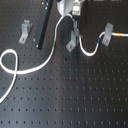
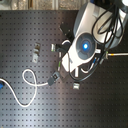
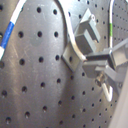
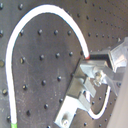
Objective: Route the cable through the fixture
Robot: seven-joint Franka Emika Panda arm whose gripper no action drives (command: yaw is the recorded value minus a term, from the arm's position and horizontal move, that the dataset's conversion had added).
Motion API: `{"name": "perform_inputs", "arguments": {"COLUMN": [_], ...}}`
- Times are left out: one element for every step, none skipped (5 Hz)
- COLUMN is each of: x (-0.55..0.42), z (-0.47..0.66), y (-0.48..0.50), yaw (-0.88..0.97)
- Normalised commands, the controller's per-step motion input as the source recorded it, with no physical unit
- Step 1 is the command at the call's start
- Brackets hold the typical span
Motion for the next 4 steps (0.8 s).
{"name": "perform_inputs", "arguments": {"x": [0.13,0.161,0.002,-0.219], "z": [-0.28,-0.51,-0.16,-0.14], "y": [-0.165,-0.278,-0.177,0.185], "yaw": [-0.16,-0.41,-0.31,0.45]}}
